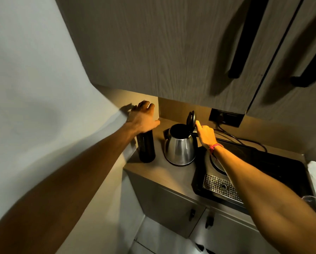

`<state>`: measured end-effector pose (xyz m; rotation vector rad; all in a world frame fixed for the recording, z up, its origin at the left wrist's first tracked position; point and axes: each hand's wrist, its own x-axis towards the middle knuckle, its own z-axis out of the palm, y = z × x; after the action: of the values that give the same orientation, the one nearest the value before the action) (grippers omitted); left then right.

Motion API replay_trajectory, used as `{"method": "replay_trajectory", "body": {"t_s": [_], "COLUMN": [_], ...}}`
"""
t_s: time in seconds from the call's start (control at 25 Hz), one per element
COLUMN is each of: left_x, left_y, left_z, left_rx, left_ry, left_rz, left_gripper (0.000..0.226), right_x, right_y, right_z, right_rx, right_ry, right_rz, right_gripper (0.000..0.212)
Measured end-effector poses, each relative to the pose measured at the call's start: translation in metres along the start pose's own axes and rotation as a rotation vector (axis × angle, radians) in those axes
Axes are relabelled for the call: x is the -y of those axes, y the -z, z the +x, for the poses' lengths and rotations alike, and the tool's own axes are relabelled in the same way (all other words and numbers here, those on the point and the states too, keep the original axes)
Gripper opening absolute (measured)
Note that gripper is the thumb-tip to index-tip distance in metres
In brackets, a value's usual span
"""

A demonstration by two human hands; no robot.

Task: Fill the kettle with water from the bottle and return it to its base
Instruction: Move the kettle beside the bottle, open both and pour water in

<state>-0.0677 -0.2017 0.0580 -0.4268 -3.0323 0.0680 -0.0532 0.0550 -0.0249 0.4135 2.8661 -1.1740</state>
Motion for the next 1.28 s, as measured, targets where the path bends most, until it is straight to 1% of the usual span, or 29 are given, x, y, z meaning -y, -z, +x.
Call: {"method": "replay_trajectory", "body": {"t_s": [0.04,0.08,0.2,0.24,0.32,0.36,0.44,0.52,0.6,0.68,0.76,0.8,0.88,0.96,1.0,1.08,1.12,1.16,1.2,1.24,1.28], "left_x": [0.004,0.009,0.022,0.024,0.026,0.026,0.025,0.022,0.019,0.019,0.021,0.023,0.027,0.027,0.027,0.023,0.017,0.009,-0.003,-0.016,-0.029], "left_y": [0.001,0.002,0.004,0.006,0.012,0.015,0.020,0.022,0.021,0.022,0.023,0.022,0.020,0.018,0.018,0.019,0.018,0.014,0.004,-0.010,-0.029], "left_z": [-0.001,-0.003,-0.006,-0.006,-0.007,-0.006,-0.006,-0.005,-0.005,-0.004,-0.004,-0.003,-0.002,-0.002,-0.002,-0.006,-0.010,-0.015,-0.023,-0.033,-0.045], "left_rx": [0.017,0.035,0.076,0.091,0.115,0.124,0.128,0.082,0.040,0.097,0.180,0.181,0.127,0.071,0.023,-0.138,-0.229,-0.304,-0.330,-0.301,-0.235], "left_ry": [-0.030,-0.058,-0.090,-0.084,-0.059,-0.035,0.029,0.119,0.181,0.140,0.078,0.077,0.108,0.163,0.200,0.231,0.178,0.068,-0.074,-0.218,-0.331], "left_rz": [-0.025,-0.054,-0.156,-0.195,-0.242,-0.245,-0.200,-0.105,-0.054,-0.112,-0.193,-0.215,-0.230,-0.213,-0.197,-0.177,-0.171,-0.170,-0.178,-0.193,-0.200], "left_gripper": [0.072,0.071,0.071,0.071,0.074,0.076,0.077,0.080,0.087,0.090,0.085,0.083,0.076,0.075,0.077,0.085,0.086,0.085,0.083,0.080,0.078], "right_x": [-0.006,-0.008,-0.015,-0.011,-0.010,-0.009,-0.010,-0.012,-0.012,-0.011,-0.011,-0.011,-0.010,-0.009,-0.009,-0.009,-0.009,-0.009,-0.010,-0.011,-0.010], "right_y": [-0.003,-0.007,-0.013,-0.011,-0.006,-0.004,0.000,0.003,0.005,0.005,0.006,0.007,0.008,0.008,0.008,0.007,0.006,0.005,0.004,0.004,0.004], "right_z": [-0.001,0.000,-0.003,-0.007,-0.006,-0.007,-0.007,-0.009,-0.010,-0.009,-0.008,-0.007,-0.007,-0.008,-0.008,-0.009,-0.009,-0.009,-0.009,-0.009,-0.008], "right_rx": [0.001,0.005,-0.002,0.028,0.014,-0.018,-0.050,-0.029,-0.023,-0.026,-0.023,-0.025,-0.044,-0.052,-0.053,-0.058,-0.057,-0.054,-0.053,-0.049,-0.047], "right_ry": [0.070,0.081,0.144,0.168,0.202,0.205,0.247,0.325,0.323,0.312,0.314,0.313,0.287,0.264,0.264,0.262,0.256,0.254,0.261,0.262,0.261], "right_rz": [-0.062,-0.099,-0.110,-0.116,-0.112,-0.119,-0.226,-0.370,-0.418,-0.451,-0.496,-0.515,-0.494,-0.479,-0.493,-0.499,-0.494,-0.497,-0.505,-0.508,-0.498], "right_gripper": [0.050,0.043,0.035,0.036,0.037,0.041,0.048,0.050,0.051,0.055,0.059,0.059,0.058,0.059,0.059,0.059,0.059,0.059,0.058,0.058,0.057]}}
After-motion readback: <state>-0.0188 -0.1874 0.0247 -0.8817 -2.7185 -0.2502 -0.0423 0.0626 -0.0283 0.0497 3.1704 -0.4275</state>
